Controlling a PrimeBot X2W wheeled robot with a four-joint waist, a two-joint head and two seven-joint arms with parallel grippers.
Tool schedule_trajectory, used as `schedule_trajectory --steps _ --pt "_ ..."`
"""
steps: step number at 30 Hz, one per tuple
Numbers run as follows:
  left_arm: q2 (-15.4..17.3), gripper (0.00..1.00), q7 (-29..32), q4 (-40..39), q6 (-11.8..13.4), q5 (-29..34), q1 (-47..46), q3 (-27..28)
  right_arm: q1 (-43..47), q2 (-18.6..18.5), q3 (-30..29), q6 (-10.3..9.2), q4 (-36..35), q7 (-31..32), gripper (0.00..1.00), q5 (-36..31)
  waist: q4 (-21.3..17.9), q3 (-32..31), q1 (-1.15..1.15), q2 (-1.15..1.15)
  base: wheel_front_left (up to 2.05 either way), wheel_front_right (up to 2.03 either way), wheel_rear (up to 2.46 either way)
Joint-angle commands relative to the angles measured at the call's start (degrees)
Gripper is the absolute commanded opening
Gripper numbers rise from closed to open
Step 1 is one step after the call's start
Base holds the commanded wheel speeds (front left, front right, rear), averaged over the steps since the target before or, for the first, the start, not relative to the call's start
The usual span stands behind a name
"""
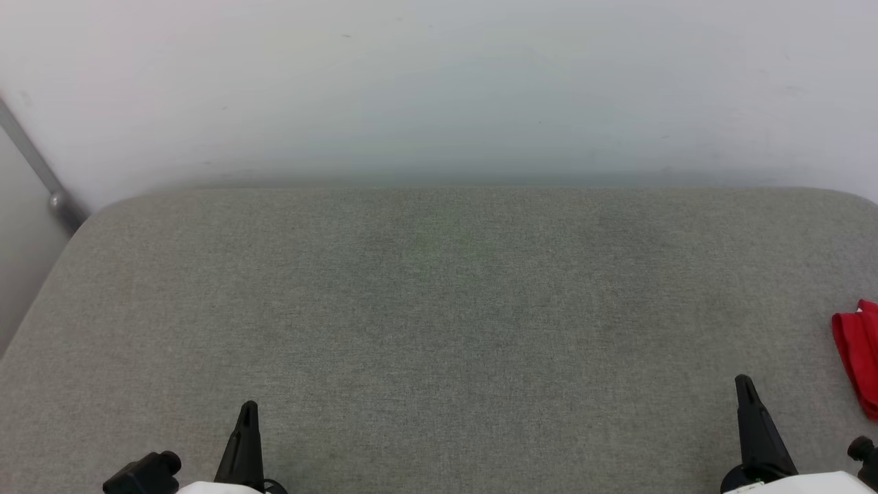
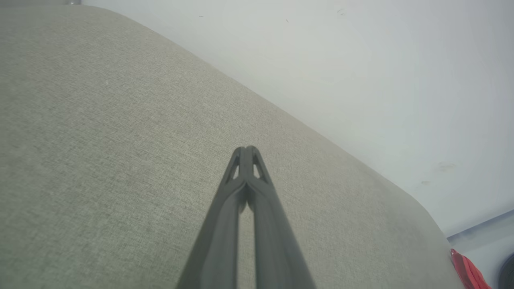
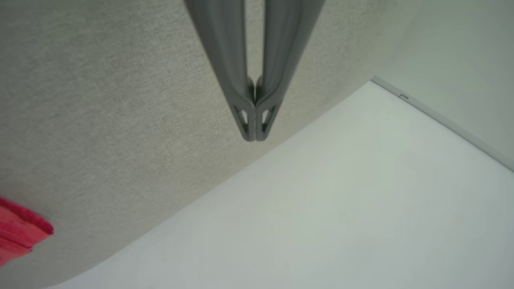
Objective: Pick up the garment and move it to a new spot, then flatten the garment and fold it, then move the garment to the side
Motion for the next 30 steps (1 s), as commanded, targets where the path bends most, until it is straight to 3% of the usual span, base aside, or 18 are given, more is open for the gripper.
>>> schedule_trajectory --steps 1,30 --pt "0.47 0.0 0.49 -0.45 -0.44 -2.67 -1.88 0.29 -2.01 -0.65 -0.01 0.0 -0.33 0.45 0.0 2.59 -0.03 0.05 0.0 0.0 0.0 0.0 0.0" --pt "0.8 0.0 5.34 2.21 -2.67 -24.41 -6.46 2.09 -6.76 -0.93 -0.46 -0.01 3.1 5.36 0.0 22.7 -0.46 0.8 0.0 0.0 0.0 0.0 0.0"
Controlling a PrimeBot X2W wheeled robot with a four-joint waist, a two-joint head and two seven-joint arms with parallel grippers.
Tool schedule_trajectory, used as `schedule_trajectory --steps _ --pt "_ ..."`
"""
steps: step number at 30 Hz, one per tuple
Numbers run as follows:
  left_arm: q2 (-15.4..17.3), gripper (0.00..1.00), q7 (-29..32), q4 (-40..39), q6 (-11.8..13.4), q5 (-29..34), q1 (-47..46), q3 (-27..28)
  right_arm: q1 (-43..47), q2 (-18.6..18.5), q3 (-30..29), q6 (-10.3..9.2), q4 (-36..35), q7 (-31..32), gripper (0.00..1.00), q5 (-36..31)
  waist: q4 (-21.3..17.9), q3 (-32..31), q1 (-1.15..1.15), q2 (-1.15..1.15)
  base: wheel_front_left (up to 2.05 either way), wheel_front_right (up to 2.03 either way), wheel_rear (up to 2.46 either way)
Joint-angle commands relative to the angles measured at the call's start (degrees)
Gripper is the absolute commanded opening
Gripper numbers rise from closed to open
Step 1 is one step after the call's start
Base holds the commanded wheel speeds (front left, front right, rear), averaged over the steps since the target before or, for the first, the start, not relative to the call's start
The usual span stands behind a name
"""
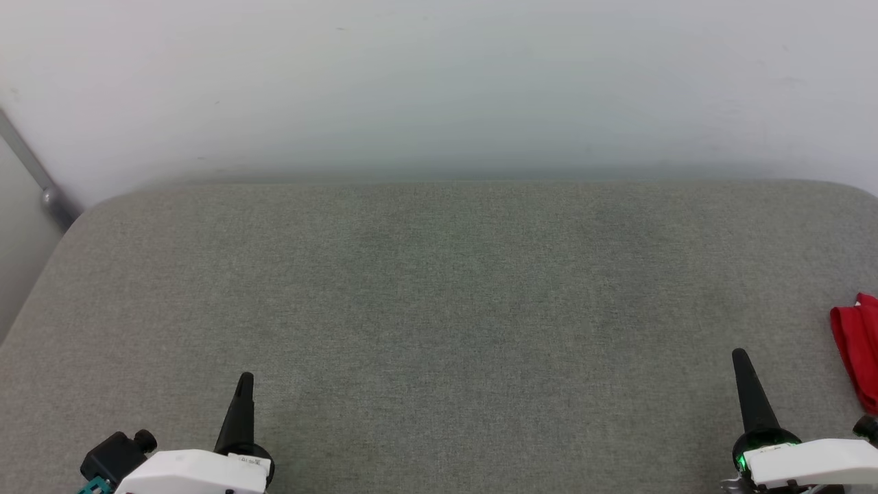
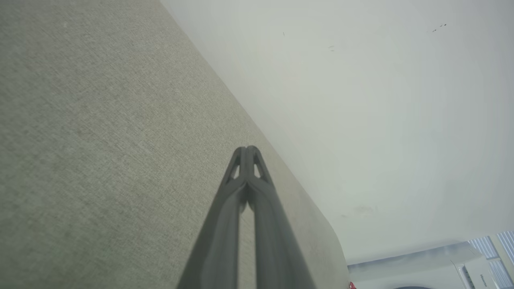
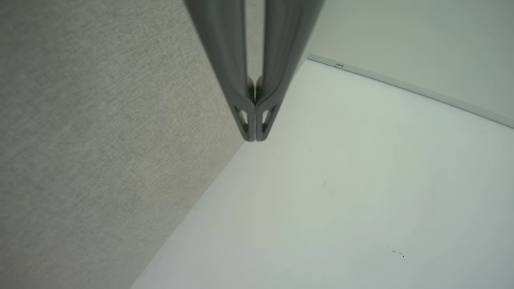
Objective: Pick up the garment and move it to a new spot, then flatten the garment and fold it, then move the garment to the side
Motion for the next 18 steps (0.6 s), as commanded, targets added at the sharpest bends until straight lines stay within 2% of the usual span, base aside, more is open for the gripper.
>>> schedule_trajectory --steps 1,18 --pt "0.23 0.0 0.26 -0.12 -0.33 -1.61 -1.22 0.29 -1.29 -0.5 -0.14 0.0 -0.18 0.38 0.0 1.56 -0.02 0.03 0.0 0.0 0.0 0.0 0.0" --pt "0.2 0.0 2.86 1.24 -1.42 -11.91 -3.54 1.4 -3.79 -0.46 -0.6 0.0 1.52 2.96 0.0 11.11 -0.28 0.48 0.0 0.0 0.0 0.0 0.0"
